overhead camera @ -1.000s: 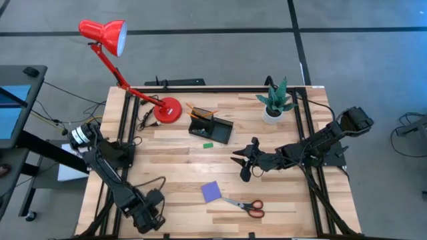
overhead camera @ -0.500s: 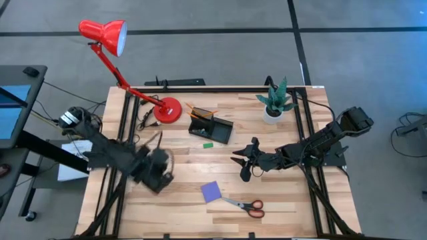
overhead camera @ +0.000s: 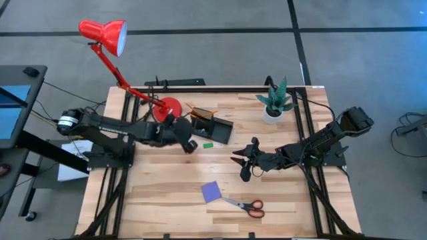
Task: Pick and place office supplies into organizer
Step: Put the bottom blue binder clip into the black desk organizer
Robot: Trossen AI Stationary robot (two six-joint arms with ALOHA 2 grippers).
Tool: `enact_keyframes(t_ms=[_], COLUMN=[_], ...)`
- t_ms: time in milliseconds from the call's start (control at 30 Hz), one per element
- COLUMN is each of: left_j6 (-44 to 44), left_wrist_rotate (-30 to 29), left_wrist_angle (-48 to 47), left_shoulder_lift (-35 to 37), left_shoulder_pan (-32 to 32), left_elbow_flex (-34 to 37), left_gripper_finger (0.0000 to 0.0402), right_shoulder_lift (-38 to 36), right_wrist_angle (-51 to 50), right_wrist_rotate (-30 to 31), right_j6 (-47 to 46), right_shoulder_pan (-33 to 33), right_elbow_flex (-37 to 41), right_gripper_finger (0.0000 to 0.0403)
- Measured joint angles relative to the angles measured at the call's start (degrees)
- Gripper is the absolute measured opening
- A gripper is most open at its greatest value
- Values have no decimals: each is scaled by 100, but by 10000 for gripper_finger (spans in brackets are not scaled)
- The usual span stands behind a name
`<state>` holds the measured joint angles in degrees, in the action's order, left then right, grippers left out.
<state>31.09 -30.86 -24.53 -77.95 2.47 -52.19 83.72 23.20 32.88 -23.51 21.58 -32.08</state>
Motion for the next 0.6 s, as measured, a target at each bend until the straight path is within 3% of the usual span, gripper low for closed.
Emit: enact_keyframes(t_ms=[333,600], left_j6=[-794,-978], left_wrist_rotate=[1298,1632], left_wrist_angle=[1875,2128], left_shoulder_lift=[-483,-1255], left_shoulder_pan=[-1071,-1266], left_elbow_flex=[810,814], left_gripper_finger=[28,28], right_shoulder_lift=[-2,-2], right_wrist_angle=[-14,-15], right_wrist_rotate=[-2,0], right_j6=[-2,-2], right_shoulder_pan=[0,0], right_elbow_flex=[2,2], right_gripper_finger=[111,111])
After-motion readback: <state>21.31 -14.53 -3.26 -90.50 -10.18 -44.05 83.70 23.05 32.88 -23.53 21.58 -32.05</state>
